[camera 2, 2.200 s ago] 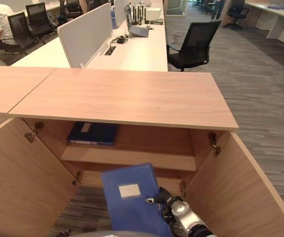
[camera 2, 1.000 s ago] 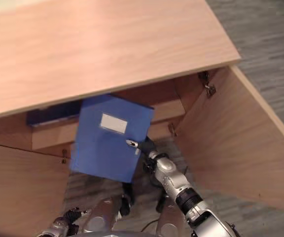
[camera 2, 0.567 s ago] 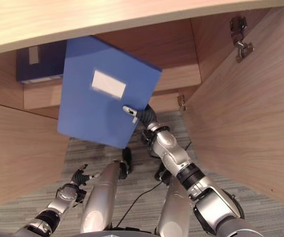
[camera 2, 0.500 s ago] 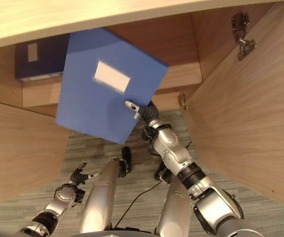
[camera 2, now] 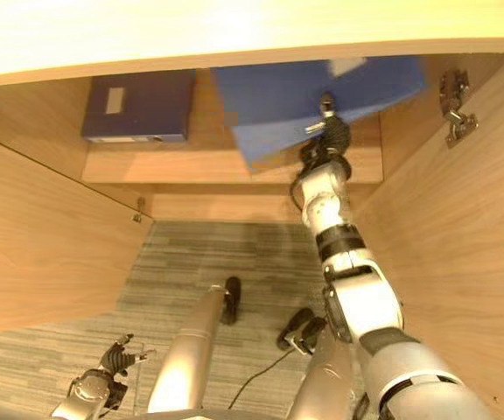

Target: Put the empty folder in the office cabinet

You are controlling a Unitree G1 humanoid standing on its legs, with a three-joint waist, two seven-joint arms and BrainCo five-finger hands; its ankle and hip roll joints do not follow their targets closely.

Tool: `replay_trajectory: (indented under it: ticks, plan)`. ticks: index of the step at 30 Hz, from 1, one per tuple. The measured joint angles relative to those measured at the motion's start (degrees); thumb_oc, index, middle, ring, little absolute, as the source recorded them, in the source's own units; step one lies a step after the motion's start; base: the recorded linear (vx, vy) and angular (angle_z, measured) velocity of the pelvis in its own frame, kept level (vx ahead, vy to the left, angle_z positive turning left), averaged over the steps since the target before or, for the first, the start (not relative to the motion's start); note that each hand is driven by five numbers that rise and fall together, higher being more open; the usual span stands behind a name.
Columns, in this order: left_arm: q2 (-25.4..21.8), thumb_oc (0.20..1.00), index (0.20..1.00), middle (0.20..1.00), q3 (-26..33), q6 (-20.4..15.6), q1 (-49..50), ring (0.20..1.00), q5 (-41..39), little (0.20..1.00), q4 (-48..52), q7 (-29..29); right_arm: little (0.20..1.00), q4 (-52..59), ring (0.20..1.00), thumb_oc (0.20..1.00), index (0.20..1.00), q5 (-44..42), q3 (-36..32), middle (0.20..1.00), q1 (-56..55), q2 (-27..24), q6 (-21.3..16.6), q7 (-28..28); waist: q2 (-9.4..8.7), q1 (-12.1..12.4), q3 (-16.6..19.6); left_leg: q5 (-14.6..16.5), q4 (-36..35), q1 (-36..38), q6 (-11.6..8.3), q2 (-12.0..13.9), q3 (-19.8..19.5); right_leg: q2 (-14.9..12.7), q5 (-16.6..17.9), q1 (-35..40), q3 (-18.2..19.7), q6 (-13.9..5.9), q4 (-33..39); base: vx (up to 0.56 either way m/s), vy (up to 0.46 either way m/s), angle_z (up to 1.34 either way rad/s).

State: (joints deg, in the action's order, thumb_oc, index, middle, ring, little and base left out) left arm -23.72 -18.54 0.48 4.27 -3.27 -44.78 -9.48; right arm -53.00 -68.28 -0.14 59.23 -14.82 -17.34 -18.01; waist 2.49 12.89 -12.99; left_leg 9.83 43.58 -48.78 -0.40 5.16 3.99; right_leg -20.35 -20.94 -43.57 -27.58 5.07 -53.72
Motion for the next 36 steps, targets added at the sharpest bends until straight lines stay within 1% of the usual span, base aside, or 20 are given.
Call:
replay_trajectory:
  ticks: [1,2,4,7,9,10,11,12,14,15,16,17,21,22,23,26,29,36]
  plan:
    - [-0.1,1.000,1.000,1.000,-0.3,0.3,-0.1,1.000,-0.2,1.000,0.7,0.0,0.200,-6.1,0.200,0.200,0.200,-1.1,-1.5,0.200,2.9,-0.3,0.1,-0.3,0.02,0.2,0.0,-0.1,0.0,0.0,-0.07,-0.1,-0.1,-0.1,-0.1,0.0,0.0,0.09,-0.2,0.01,-0.022,0.11]
    - [-0.1,1.000,1.000,1.000,-0.5,0.2,-0.1,1.000,-0.2,1.000,1.0,0.0,0.200,-8.5,0.200,0.200,0.200,-3.1,-2.5,0.200,4.0,-0.4,0.1,-1.4,0.01,0.4,0.0,-0.2,0.0,-0.1,-0.09,-0.3,-0.4,-0.1,-0.2,0.1,0.0,0.05,-0.3,0.02,-0.025,0.17]
    - [-0.2,1.000,1.000,1.000,-1.4,0.5,-0.2,1.000,-0.3,1.000,2.2,0.0,0.200,-8.7,0.200,0.200,0.200,-7.2,-3.5,0.200,4.1,-0.8,-0.7,-3.2,0.01,0.4,0.0,-0.3,-0.1,-0.6,-0.10,-0.9,-1.3,-0.3,-0.6,0.1,-0.2,0.01,-0.4,0.02,-0.016,0.22]
    - [-0.2,1.000,1.000,1.000,-2.2,0.9,-0.1,1.000,-0.7,1.000,2.1,0.0,0.200,-9.2,0.200,0.200,0.200,-8.1,-3.9,0.200,4.3,-1.2,-1.3,-3.6,0.02,0.9,0.0,-0.5,-0.1,-0.7,-0.37,-1.3,-1.7,-0.4,-0.8,0.1,-0.2,-0.09,-0.9,0.00,-0.020,0.12]
    - [-0.6,1.000,1.000,1.000,-2.5,1.0,-0.3,1.000,-1.0,1.000,2.1,-0.1,0.200,-13.4,0.200,0.200,0.200,-10.1,-4.6,0.200,7.0,-2.0,-2.3,-5.0,0.04,1.3,0.0,-0.7,0.0,-0.9,-0.63,-2.1,-2.4,-1.1,-1.6,0.1,-0.3,-0.15,-1.9,0.00,-0.023,0.24]
    - [-0.9,1.000,1.000,1.000,-3.1,1.0,-0.7,1.000,-1.0,1.000,2.1,-0.1,0.200,-14.1,0.200,0.200,0.200,-11.0,-4.9,0.200,7.5,-2.5,-2.5,-5.5,0.05,1.8,0.0,-0.7,0.3,-1.0,-0.64,-2.2,-2.7,-1.1,-1.8,0.1,-0.3,-0.01,-2.0,-0.01,-0.062,0.20]
    - [-1.1,1.000,1.000,1.000,-4.1,1.3,-1.3,1.000,-1.5,1.000,1.5,-0.1,0.200,-14.2,0.200,0.200,0.200,-11.7,-5.0,0.200,7.7,-3.1,-2.9,-5.9,0.25,3.2,-0.1,-0.7,0.2,-1.2,-0.71,-2.3,-3.0,-1.0,-2.1,0.2,-0.4,0.00,-2.6,-0.01,-0.061,0.18]
    - [-1.1,1.000,1.000,1.000,-4.6,1.4,-1.6,1.000,-2.0,1.000,1.2,-0.1,0.200,-14.4,0.200,0.200,0.200,-11.7,-4.6,0.200,7.8,-3.8,-3.5,-6.0,0.59,3.5,-0.2,-0.7,0.5,-1.5,-0.76,-2.6,-3.5,-1.3,-2.5,0.2,-0.6,-0.11,-3.0,-0.01,-0.042,0.30]
    - [-1.2,1.000,1.000,1.000,-5.6,1.0,-2.2,1.000,-2.0,1.000,1.0,-0.1,0.200,-14.4,0.200,0.200,0.200,-11.7,-4.5,0.200,8.7,-5.6,-4.4,-6.5,1.82,3.6,-0.8,-1.0,0.9,-2.7,-1.10,-3.9,-4.9,-2.3,-3.7,0.0,-1.0,-0.33,-4.2,-0.01,-0.025,0.44]
    - [-1.2,1.000,1.000,1.000,-5.8,1.0,-2.2,1.000,-2.0,1.000,1.0,-0.1,0.200,-14.4,0.200,0.200,0.200,-11.7,-4.5,0.200,8.8,-5.7,-4.5,-6.5,1.90,3.6,-0.9,-1.0,0.9,-2.9,-1.10,-4.0,-4.9,-2.4,-3.8,0.0,-1.1,-0.31,-4.2,0.00,-0.022,0.31]
    - [-1.5,1.000,1.000,1.000,-6.8,1.1,-2.2,1.000,-2.0,1.000,1.0,0.0,0.200,-14.3,0.200,0.200,0.200,-11.7,-4.4,0.200,9.6,-6.3,-4.9,-6.6,2.49,4.5,-1.3,-1.1,1.3,-3.4,-1.02,-4.0,-5.1,-2.6,-4.3,-0.7,-1.4,-0.25,-4.9,-0.01,-0.014,0.24]
    - [-1.4,1.000,1.000,1.000,-8.2,1.4,-2.4,1.000,-2.0,1.000,0.7,0.2,0.200,-14.3,0.200,0.200,0.200,-11.7,-4.2,0.200,10.3,-6.9,-5.0,-6.6,3.87,5.1,-2.0,-1.1,2.6,-4.5,-1.04,-4.4,-5.9,-3.2,-5.2,-1.2,-2.0,0.29,-6.2,0.00,-0.013,0.29]
    - [-1.3,1.000,1.000,1.000,-8.7,1.3,-2.4,1.000,-2.0,1.000,-1.3,0.4,0.200,-14.3,0.200,0.200,0.200,-14.0,-4.3,0.200,11.2,-7.0,-5.2,-6.3,5.33,6.2,-2.9,-0.8,4.7,-6.8,-0.87,-5.3,-6.5,-4.7,-6.6,-2.6,-2.7,0.51,-9.0,0.01,-0.008,0.21]
    - [-1.2,1.000,1.000,1.000,-8.6,1.1,-2.5,1.000,-2.0,1.000,-2.0,0.4,0.200,-14.2,0.200,0.200,0.200,-15.0,-4.2,0.200,11.5,-7.4,-6.1,-5.2,6.00,6.5,-3.2,-0.7,5.9,-8.4,-0.90,-5.8,-7.0,-5.4,-7.3,-3.7,-3.0,0.63,-10.3,0.01,-0.011,0.24]
    - [-1.2,1.000,1.000,1.000,-8.7,1.0,-2.9,1.000,-2.0,1.000,-3.0,0.4,0.200,-14.2,0.200,0.200,0.200,-16.1,-4.3,0.200,11.5,-7.7,-6.8,-4.6,6.11,6.5,-3.4,-0.7,6.2,-9.1,-0.89,-6.1,-7.1,-5.9,-7.7,-4.1,-3.2,0.87,-10.9,0.01,-0.012,0.22]
    - [-1.1,1.000,1.000,1.000,-8.7,0.8,-3.3,1.000,-2.0,1.000,-6.3,0.2,0.200,-14.1,0.200,0.200,0.200,-18.4,-4.4,0.200,11.7,-7.6,-8.4,-4.3,6.24,6.7,-3.6,-0.4,7.2,-10.1,-0.76,-6.2,-7.3,-6.1,-8.2,-4.8,-3.2,0.93,-11.8,0.01,-0.004,0.05]
    - [-1.0,1.000,1.000,1.000,-8.6,0.8,-4.0,1.000,-2.3,1.000,-9.3,-0.2,0.200,-14.0,0.200,0.200,0.200,-18.4,-4.4,0.200,12.2,-8.2,-10.5,-4.0,6.24,6.6,-3.6,-0.2,7.9,-10.9,-0.62,-6.2,-7.3,-6.3,-8.3,-5.6,-3.1,1.00,-12.4,0.00,0.000,0.00]
    - [-0.8,1.000,1.000,1.000,-8.4,-0.5,-5.5,1.000,-3.2,1.000,-11.7,-1.5,0.200,-14.0,0.200,0.200,0.200,-18.5,-4.0,0.200,15.7,-10.0,-12.4,-3.2,6.26,6.6,-3.6,0.0,10.1,-14.0,-0.87,-6.4,-7.5,-7.1,-9.2,-8.5,-2.8,1.45,-15.0,0.00,0.001,0.00]
